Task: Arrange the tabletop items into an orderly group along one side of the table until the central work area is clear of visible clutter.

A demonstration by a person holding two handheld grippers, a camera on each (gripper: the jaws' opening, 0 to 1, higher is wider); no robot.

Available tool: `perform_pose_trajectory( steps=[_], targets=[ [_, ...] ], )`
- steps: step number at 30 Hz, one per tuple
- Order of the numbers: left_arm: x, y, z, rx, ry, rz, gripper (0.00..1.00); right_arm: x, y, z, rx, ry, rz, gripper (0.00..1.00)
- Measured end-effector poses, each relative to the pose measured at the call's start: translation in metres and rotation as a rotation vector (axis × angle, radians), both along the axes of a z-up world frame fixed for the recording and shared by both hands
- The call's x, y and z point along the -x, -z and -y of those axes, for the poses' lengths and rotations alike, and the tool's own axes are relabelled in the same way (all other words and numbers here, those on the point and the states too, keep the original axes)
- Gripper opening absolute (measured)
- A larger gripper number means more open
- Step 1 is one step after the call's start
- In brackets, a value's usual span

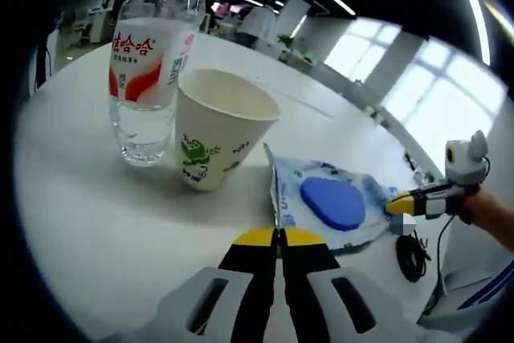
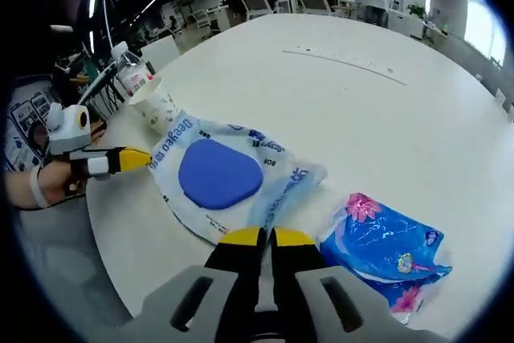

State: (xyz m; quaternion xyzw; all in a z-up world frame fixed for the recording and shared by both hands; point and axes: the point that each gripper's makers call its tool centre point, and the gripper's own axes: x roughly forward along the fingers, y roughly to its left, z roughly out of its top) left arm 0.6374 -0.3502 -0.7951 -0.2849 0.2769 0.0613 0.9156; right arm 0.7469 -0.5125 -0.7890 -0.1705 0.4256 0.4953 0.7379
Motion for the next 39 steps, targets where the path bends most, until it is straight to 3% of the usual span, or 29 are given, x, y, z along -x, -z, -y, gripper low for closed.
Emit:
perform_pose_trajectory(
  steps=[7, 17, 21, 26, 28, 29, 30, 31, 32, 33, 35, 39],
  targets=[
    [0.001, 0.000, 0.001, 0.001, -0.009, 0.006, 0.00, -0.002, -0.006, 0.001, 0.001, 0.000, 0.015, 0.05],
    [-0.001, -0.011, -0.004, -0.041, -0.003, 0.067, 0.00, -0.005, -0.020, 0.003, -0.022, -0.008, 0.037, 0.05],
    [-0.002, -0.017, -0.005, -0.056, 0.004, 0.092, 0.00, 0.000, -0.030, 0.000, -0.087, 0.000, 0.030, 0.07],
    [-0.004, -0.027, -0.008, -0.046, 0.011, 0.124, 0.00, 0.003, -0.030, 0.000, -0.109, 0.003, 0.012, 0.11],
    [-0.009, -0.037, 0.001, 0.018, 0.048, 0.183, 0.08, 0.007, -0.034, -0.001, -0.140, 0.001, 0.013, 0.17],
    [-0.008, -0.037, 0.007, 0.031, 0.093, 0.173, 0.12, 0.011, -0.036, -0.005, -0.169, -0.040, 0.013, 0.21],
    [-0.008, -0.037, 0.008, 0.017, 0.119, 0.166, 0.16, 0.011, -0.038, -0.008, -0.196, -0.058, 0.031, 0.27],
    [-0.008, -0.040, 0.008, -0.004, 0.139, 0.181, 0.19, 0.015, -0.037, -0.004, -0.176, -0.042, 0.027, 0.33],
    [-0.009, -0.046, 0.012, -0.002, 0.164, 0.216, 0.21, 0.018, -0.038, -0.004, -0.180, -0.069, 0.035, 0.35],
    [-0.007, -0.048, 0.014, 0.012, 0.180, 0.214, 0.24, 0.021, -0.043, -0.006, -0.207, -0.102, 0.060, 0.35],
    [-0.005, -0.051, 0.014, 0.014, 0.188, 0.216, 0.31, 0.027, -0.044, -0.002, -0.197, -0.099, 0.049, 0.37],
    [-0.001, -0.059, 0.017, 0.019, 0.225, 0.226, 0.57, 0.036, -0.053, -0.003, -0.247, -0.125, 0.052, 0.48]
  ],
)
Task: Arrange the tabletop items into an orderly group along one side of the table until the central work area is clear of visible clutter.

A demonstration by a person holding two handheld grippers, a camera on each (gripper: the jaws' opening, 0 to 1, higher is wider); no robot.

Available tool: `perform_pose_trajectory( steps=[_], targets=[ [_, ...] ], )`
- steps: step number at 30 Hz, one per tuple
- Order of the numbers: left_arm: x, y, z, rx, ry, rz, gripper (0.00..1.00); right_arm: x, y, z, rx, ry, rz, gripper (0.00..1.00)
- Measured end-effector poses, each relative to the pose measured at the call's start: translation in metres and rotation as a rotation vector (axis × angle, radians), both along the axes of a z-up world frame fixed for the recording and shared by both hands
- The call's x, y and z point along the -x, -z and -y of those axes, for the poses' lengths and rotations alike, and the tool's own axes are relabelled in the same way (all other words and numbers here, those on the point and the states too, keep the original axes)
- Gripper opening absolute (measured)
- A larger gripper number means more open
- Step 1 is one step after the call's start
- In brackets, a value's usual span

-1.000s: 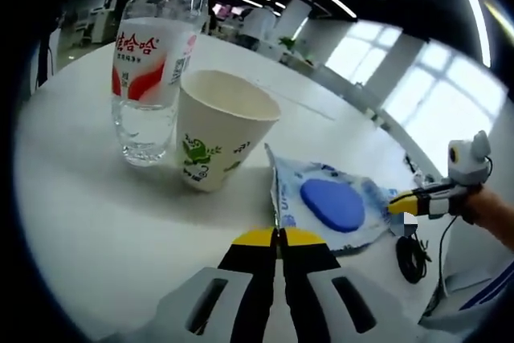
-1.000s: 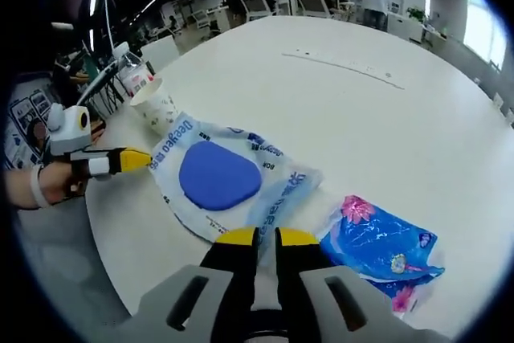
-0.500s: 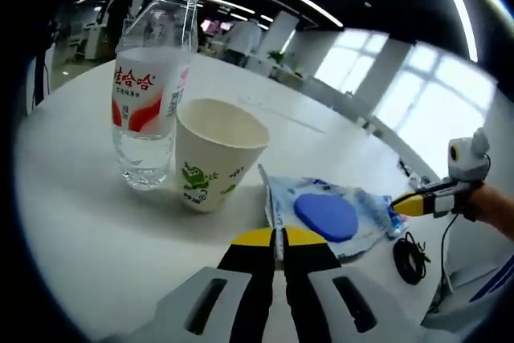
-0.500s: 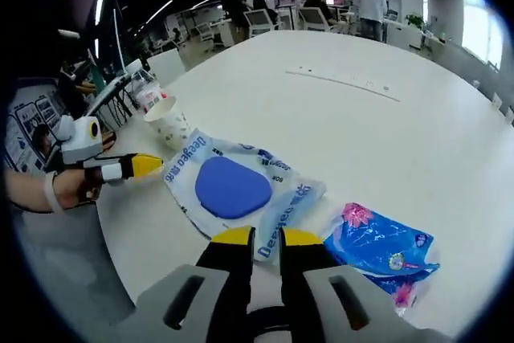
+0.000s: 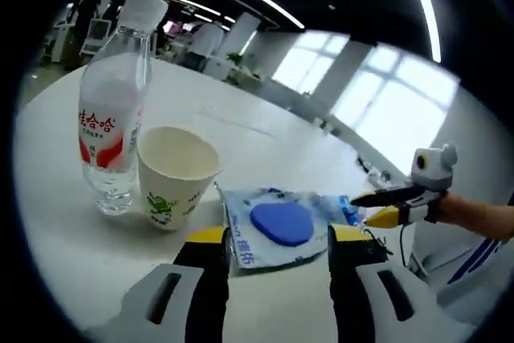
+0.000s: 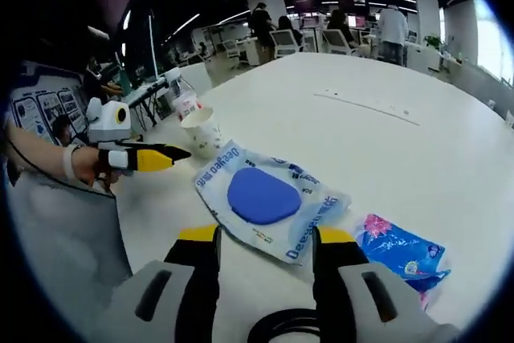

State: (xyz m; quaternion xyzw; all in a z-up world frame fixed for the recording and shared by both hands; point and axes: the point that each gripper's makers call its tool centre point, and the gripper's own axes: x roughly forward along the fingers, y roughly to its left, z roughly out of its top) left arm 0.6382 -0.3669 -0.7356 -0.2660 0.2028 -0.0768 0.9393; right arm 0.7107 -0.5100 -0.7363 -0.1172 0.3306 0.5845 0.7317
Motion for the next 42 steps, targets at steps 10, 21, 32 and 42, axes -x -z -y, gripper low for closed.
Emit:
perform_pose_trajectory(
  steps=[10, 21, 32, 42],
  targets=[
    [0.016, -0.018, 0.001, 0.035, 0.108, -0.006, 0.81, 0.024, -0.006, 0.012, 0.000, -0.070, 0.073, 0.76],
    [0.039, -0.032, -0.016, -0.040, 0.167, 0.003, 0.97, 0.040, -0.004, 0.029, 0.005, -0.077, 0.048, 0.92],
    [0.080, -0.032, -0.040, -0.149, 0.188, -0.016, 0.96, 0.050, -0.002, 0.057, 0.051, -0.049, 0.070, 1.00],
    [0.113, -0.029, -0.054, -0.171, 0.142, -0.021, 0.95, 0.051, -0.014, 0.100, 0.054, 0.053, 0.094, 1.00]
  ],
)
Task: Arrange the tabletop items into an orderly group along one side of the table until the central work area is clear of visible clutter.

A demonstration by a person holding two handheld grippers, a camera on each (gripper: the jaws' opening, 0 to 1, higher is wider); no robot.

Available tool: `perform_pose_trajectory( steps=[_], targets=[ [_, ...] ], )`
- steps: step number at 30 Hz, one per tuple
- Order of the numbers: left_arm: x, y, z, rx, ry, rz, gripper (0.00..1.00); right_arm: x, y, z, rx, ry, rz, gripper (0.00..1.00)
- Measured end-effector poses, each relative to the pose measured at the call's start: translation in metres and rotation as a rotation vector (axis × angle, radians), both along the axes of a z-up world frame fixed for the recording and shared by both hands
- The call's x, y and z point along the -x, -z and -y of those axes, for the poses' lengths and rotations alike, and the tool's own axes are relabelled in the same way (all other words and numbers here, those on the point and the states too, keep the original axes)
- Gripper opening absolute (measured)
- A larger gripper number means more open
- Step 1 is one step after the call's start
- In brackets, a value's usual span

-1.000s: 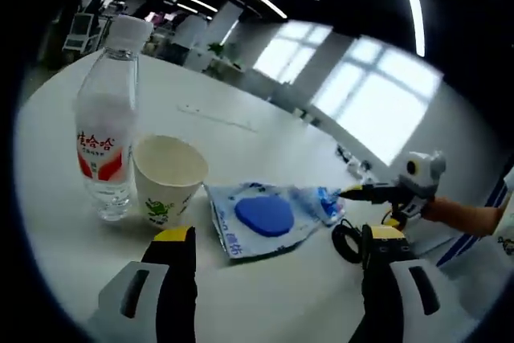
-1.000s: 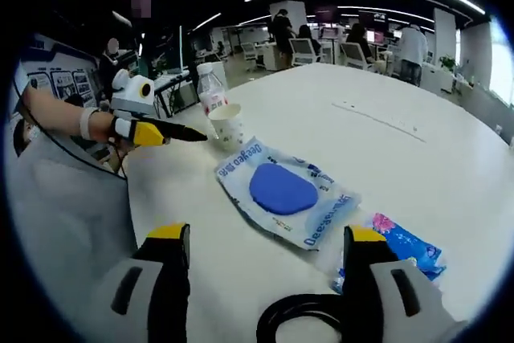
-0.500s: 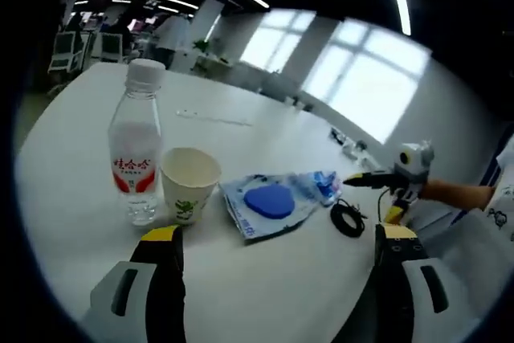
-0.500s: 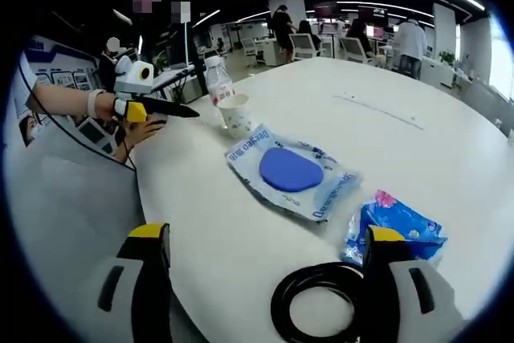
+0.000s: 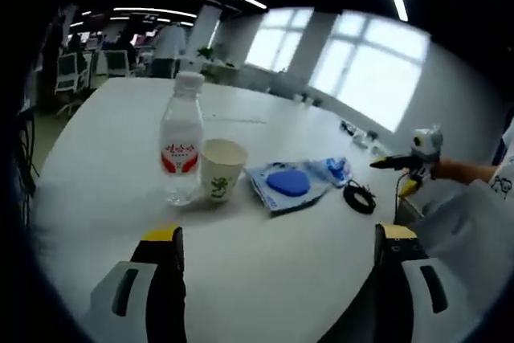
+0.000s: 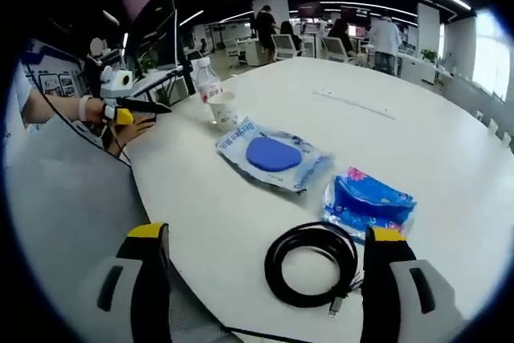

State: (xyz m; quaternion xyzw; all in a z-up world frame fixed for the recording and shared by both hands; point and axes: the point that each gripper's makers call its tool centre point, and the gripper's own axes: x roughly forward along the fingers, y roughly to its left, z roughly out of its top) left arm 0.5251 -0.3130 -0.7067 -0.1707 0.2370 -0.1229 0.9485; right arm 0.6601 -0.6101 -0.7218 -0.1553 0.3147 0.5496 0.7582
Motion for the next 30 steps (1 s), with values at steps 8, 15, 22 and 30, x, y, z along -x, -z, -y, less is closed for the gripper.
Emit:
perform_pose_trajectory(
  steps=[8, 15, 22, 30],
  targets=[
    [0.012, -0.012, -0.007, 0.033, -0.071, 0.067, 0.90, 0.009, 0.004, 0.041, 0.016, 0.117, -0.023, 0.99],
    [0.025, -0.012, -0.004, 0.009, -0.065, 0.088, 0.90, 0.020, 0.005, 0.062, 0.017, 0.186, -0.009, 0.99],
    [0.034, -0.014, -0.008, -0.016, -0.061, 0.120, 0.90, 0.026, 0.009, 0.072, 0.017, 0.212, 0.012, 0.99],
    [0.037, -0.016, -0.011, 0.002, -0.093, 0.150, 0.89, 0.023, -0.006, 0.065, -0.089, 0.270, 0.010, 0.99]
  ],
)
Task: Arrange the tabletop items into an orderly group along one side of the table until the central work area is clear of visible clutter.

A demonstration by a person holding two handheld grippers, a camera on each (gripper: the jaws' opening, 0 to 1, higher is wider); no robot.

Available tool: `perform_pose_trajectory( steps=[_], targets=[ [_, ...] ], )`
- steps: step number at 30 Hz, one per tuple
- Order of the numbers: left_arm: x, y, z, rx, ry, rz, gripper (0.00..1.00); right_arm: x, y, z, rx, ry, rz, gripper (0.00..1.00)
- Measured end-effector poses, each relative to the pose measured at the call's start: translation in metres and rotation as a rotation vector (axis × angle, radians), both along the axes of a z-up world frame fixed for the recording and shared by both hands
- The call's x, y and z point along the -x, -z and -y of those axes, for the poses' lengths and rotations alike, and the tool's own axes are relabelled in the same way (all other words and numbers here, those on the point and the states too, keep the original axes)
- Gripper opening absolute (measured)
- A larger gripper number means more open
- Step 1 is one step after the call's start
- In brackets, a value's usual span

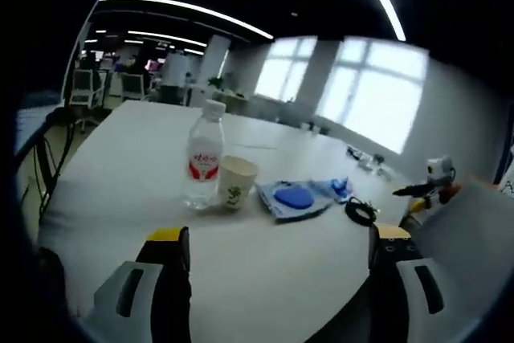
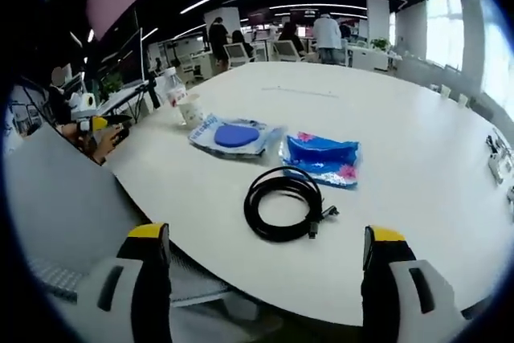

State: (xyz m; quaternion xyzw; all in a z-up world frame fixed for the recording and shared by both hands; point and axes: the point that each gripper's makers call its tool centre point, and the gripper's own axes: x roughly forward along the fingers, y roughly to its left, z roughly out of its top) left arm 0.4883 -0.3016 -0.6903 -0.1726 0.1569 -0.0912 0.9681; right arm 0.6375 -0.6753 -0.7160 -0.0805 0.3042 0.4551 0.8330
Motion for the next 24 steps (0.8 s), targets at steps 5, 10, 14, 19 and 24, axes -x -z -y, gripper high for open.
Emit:
perform_pose_trajectory(
  steps=[5, 10, 14, 19, 24],
  targets=[
    [-0.002, 0.003, 0.005, 0.020, -0.004, 0.017, 0.88, -0.001, 0.000, -0.003, 0.000, 0.001, -0.027, 0.98],
    [-0.002, 0.003, 0.010, 0.044, -0.005, 0.020, 0.87, 0.000, -0.004, -0.005, -0.023, 0.006, -0.040, 0.97],
    [-0.002, -0.001, 0.009, 0.033, -0.005, 0.027, 0.88, -0.002, -0.009, -0.005, -0.028, 0.013, -0.024, 0.96],
    [-0.002, 0.000, 0.012, 0.025, 0.011, 0.029, 0.87, 0.001, -0.009, -0.007, -0.035, 0.014, -0.031, 0.96],
    [-0.002, 0.002, 0.011, 0.032, 0.014, 0.021, 0.88, 0.003, -0.009, -0.009, -0.029, 0.008, -0.034, 0.96]
  ],
)
